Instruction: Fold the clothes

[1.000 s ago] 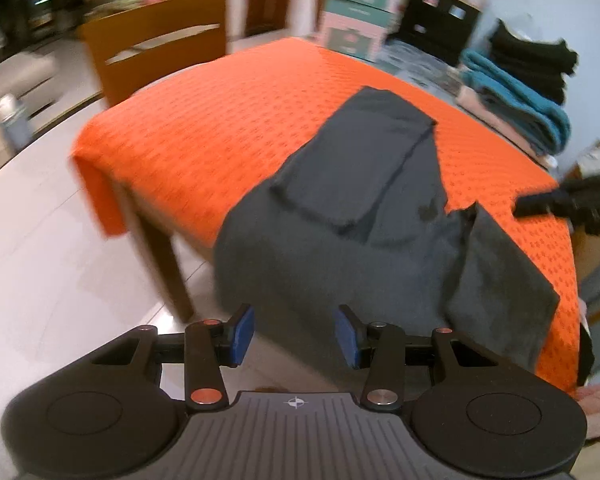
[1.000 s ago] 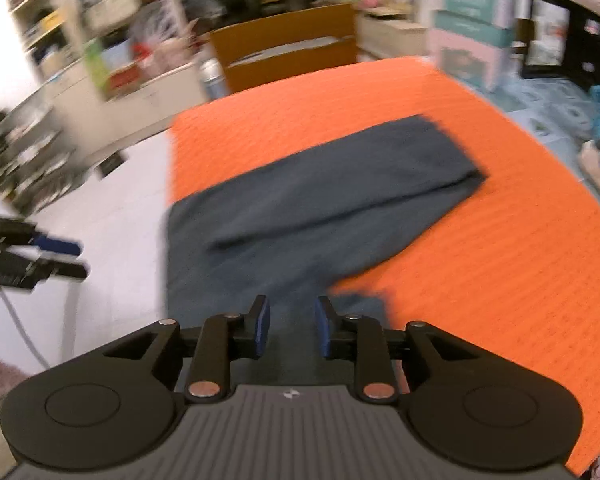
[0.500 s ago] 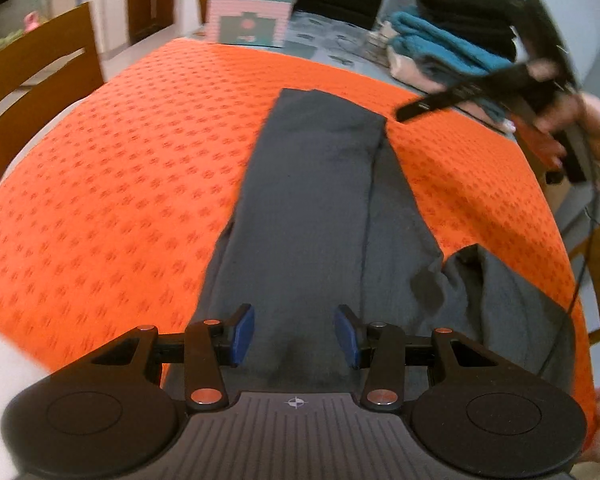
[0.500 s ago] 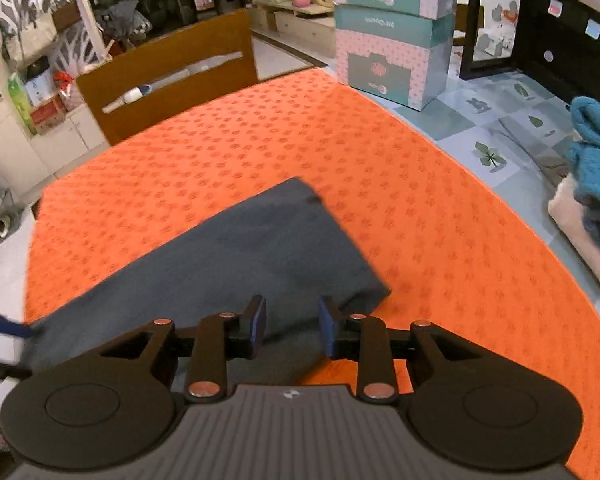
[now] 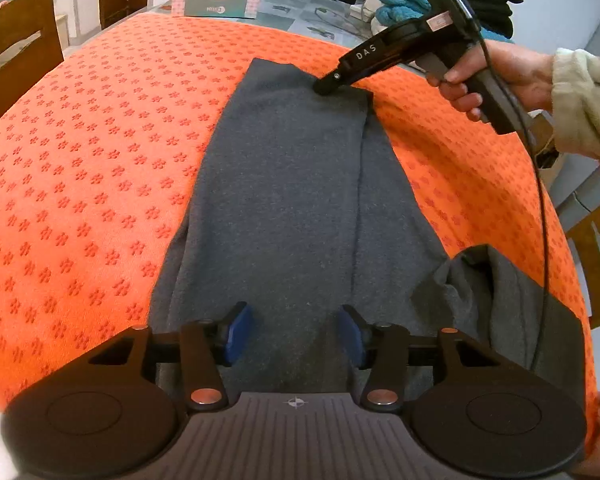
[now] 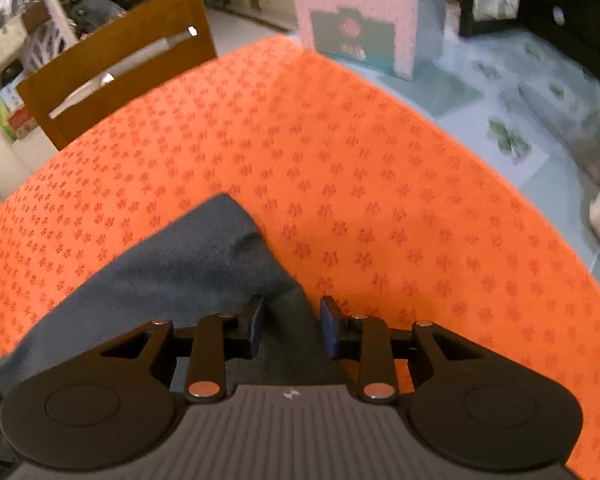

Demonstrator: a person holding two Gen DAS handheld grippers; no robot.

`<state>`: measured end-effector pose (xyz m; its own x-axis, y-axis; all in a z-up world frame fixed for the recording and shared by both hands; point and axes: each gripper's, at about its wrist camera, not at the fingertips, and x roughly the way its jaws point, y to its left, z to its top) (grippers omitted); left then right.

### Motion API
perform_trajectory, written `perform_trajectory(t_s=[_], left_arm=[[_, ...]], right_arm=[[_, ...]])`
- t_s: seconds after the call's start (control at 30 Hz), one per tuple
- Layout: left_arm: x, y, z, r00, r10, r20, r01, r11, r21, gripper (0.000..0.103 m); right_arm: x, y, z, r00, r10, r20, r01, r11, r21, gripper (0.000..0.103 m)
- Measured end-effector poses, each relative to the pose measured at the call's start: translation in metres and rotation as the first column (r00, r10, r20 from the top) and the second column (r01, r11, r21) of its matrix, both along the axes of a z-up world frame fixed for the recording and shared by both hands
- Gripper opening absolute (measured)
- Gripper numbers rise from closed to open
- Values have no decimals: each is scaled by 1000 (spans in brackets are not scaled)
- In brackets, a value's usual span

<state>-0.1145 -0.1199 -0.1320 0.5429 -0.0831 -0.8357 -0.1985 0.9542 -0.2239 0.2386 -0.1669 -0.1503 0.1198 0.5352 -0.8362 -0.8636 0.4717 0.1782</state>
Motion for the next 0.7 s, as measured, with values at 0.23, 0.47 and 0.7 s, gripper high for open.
perform_trajectory(t_s=[0.23, 0.47, 0.7], left_arm=[[3, 7, 0, 1000, 13, -15, -14, 999, -39, 53], [-1, 25, 5, 998, 55, -20, -57, 992, -109, 53], [-34, 74, 29, 989, 146, 28, -137, 967, -216, 53]], right_arm=[[-12, 2, 13, 1000, -5, 23, 4, 1000, 5, 5], [-45, -12, 76, 997, -12, 74, 4, 994, 107, 4], [-137, -31, 138, 980, 45, 195, -79, 982, 171, 4]])
